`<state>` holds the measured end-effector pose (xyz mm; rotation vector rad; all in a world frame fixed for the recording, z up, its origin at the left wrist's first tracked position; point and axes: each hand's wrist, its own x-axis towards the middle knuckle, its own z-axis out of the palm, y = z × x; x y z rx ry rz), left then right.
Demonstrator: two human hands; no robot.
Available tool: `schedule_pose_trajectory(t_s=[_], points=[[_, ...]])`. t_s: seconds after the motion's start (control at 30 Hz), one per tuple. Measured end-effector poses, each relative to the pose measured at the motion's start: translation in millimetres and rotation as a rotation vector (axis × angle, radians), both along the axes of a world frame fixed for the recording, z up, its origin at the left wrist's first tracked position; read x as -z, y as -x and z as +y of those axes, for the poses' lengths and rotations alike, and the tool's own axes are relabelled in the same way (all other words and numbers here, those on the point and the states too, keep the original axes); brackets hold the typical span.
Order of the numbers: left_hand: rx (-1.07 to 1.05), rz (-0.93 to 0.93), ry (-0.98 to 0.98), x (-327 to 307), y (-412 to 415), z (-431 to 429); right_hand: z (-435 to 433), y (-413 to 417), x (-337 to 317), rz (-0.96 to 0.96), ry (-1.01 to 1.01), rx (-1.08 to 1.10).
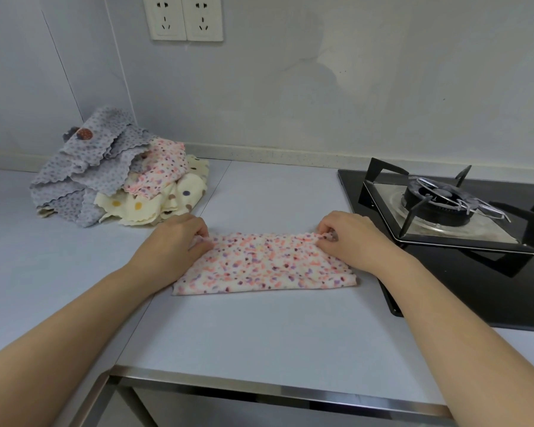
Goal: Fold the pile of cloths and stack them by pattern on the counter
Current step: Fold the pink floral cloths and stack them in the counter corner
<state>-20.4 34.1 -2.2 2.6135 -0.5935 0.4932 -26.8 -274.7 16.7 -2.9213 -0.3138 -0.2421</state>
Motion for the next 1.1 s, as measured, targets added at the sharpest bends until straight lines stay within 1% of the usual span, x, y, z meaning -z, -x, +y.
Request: schedule_pose_trajectory(t_s=[0.2, 0.4, 0.5, 0.63, 0.7, 0.9, 0.97, 1.1], points=[[-0.017, 0.142, 0.009, -11.5, 2.4, 1.5, 2.2, -0.2, -2.7, 0.033, -0.057, -0.058], [0.0, 0.205, -0.017, -26.8, 8.7, 2.5, 3.9, 4.7, -4.7, 0.036, -0.127, -0.135], [-0.049, 0.271, -0.019, -30.3, 9.8, 3.9, 4.3, 4.4, -3.0, 0.052, -0.171, -0.138], [-0.042, 0.291, 0.004, -36.0, 13.2, 5.5, 5.7, 4.8, -1.7, 0.027, -0.218, -0.134], [-0.036, 0.284, 0.016, -39.2, 14.6, 9.2, 5.5, 6.9, -2.2, 0.005, -0.32, -0.137], [-0.019, 0.193, 0.12, -53.3, 14.9, 20.0, 2.4, 10.2, -9.9, -0.042, -0.739, -0.116], [-0.012, 0.193, 0.142, -58.0, 15.4, 21.5, 2.7, 8.6, -10.5, -0.044, -0.837, -0.122], [-0.006, 0.234, 0.12, -60.8, 17.6, 21.9, 3.7, 7.9, -12.1, -0.023, -0.984, -0.117]])
